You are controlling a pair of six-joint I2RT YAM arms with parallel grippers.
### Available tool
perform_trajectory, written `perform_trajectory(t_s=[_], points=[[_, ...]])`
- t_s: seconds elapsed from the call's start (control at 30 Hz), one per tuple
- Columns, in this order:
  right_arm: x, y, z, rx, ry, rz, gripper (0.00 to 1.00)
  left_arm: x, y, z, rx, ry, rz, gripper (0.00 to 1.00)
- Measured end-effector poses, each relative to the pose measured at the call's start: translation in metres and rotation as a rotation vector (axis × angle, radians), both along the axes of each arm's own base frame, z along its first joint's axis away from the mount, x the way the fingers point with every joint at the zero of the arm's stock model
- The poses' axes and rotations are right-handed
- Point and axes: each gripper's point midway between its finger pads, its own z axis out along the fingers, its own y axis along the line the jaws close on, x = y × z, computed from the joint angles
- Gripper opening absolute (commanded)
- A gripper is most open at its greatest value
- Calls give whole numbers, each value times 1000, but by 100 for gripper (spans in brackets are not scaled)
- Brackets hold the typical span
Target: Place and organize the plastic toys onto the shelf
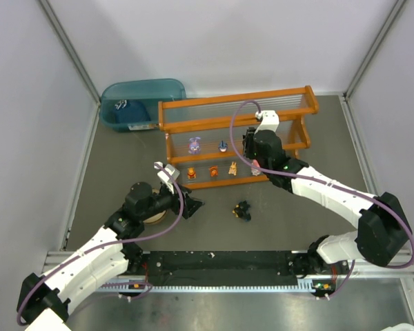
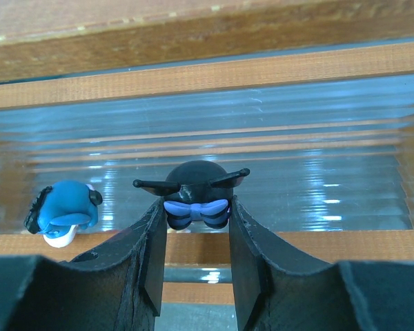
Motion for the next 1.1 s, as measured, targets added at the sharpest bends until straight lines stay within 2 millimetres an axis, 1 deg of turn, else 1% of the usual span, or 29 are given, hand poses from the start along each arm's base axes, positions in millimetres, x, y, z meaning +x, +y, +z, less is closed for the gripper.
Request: perform_trajectory(t_s=[0.27, 0.63, 0.9, 0.93, 0.97, 1.1], points=[[0, 0, 0, 1, 0, 0, 42, 1, 0, 1, -3, -2, -1, 85], [0, 1, 0, 3, 0, 4, 52, 0, 0, 1, -5, -3, -4, 85], [0, 1, 0, 4, 2, 9, 61, 1, 0, 1, -5, -2, -2, 85], [0, 2, 0, 6, 3, 12, 63, 1, 0, 1, -5, -2, -3, 85], [0, 3, -1, 7, 5, 18, 68, 1, 0, 1, -5, -2, -3, 85], [-3, 5, 2, 13, 3, 44, 76, 1, 0, 2, -8, 0, -2, 85]])
